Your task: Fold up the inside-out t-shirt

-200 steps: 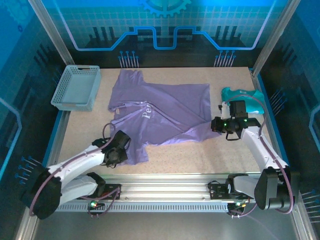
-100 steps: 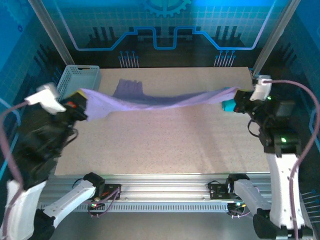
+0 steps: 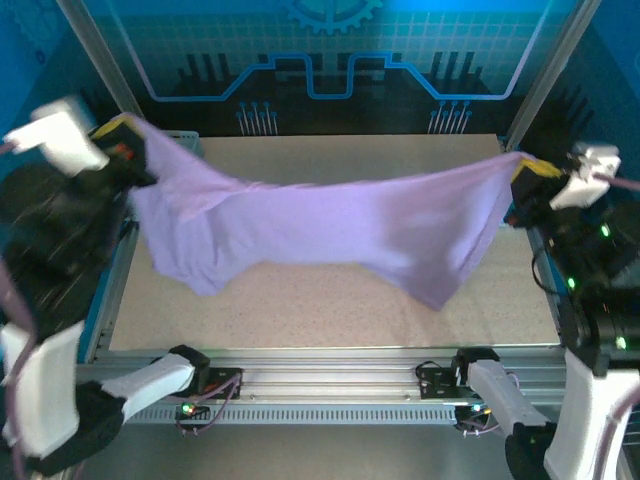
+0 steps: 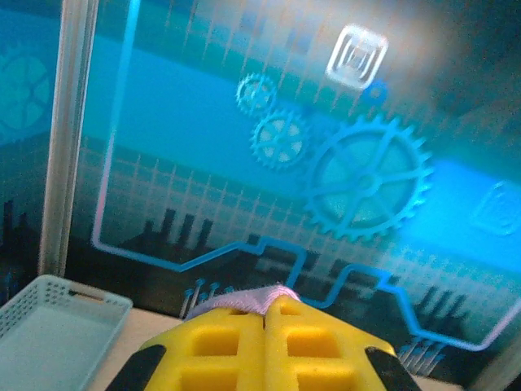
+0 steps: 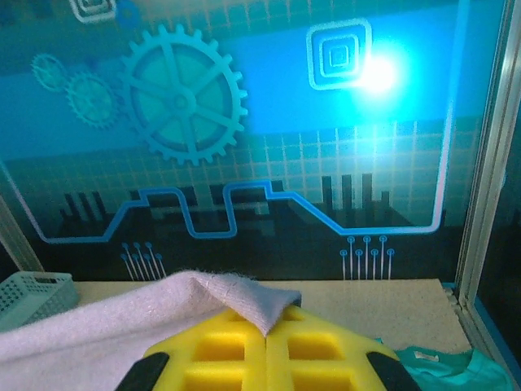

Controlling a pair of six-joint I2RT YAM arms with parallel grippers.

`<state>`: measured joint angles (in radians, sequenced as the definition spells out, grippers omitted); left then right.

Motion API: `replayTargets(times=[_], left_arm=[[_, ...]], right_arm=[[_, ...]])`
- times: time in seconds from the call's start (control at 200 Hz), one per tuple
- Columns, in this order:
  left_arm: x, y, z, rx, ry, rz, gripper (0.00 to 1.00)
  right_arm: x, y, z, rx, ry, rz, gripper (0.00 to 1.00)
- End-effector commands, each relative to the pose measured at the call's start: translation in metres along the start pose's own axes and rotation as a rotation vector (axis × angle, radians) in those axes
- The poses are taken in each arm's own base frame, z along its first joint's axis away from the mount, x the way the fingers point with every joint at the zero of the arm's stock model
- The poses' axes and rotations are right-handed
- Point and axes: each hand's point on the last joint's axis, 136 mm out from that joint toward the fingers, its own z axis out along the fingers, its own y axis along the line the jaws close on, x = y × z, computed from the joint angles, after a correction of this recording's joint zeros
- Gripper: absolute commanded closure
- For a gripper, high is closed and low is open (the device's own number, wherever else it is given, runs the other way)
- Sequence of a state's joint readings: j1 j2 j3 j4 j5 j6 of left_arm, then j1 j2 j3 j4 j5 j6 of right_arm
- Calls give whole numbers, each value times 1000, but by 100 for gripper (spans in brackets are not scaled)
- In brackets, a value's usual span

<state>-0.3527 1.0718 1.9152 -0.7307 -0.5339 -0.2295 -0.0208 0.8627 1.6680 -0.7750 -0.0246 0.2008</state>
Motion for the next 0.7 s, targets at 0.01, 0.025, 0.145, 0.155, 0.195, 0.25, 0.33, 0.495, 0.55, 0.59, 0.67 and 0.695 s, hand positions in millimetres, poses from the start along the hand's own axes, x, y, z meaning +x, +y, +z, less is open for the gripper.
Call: replayTargets(times=[0.01,0.025,0.145,0.155,0.195,0.25,0.33,0.495,0.55,0.59,0.67,0.695], left_arm=[[18,3,69,-64,63,23,100],[19,5,76,-68,70,14,100],[32,5,123,-68,119,-8,100],[33,5,126,-66,122,-9,100],[32,2,134,-58,126,-8,100],[27,-2,137,-42,118,-8,100],[15,-9,134,-13,92,-9,100],[-20,-18,89,64,16,-46,100],[-29,-21,66,98,-9,-65,100],[-37,-21,48,119,-34,-80,100],[-53,-20,8,164,-94,-103,100],[-58,-20,-6,180,-116,-110,100]], right_arm=[[6,-20,66,58,26,-14,100],[7,-21,73,61,30,-14,100],[10,-27,117,58,56,-15,100],[9,-27,119,55,56,-15,100],[8,-27,128,49,62,-16,100],[6,-26,137,42,67,-19,100],[1,-24,138,33,65,-25,100],[-11,-17,114,14,51,-44,100],[-14,-12,99,1,41,-47,100],[-18,-9,85,-6,30,-50,100],[-24,-3,54,-12,3,-58,100],[-26,-1,43,-13,-9,-61,100]])
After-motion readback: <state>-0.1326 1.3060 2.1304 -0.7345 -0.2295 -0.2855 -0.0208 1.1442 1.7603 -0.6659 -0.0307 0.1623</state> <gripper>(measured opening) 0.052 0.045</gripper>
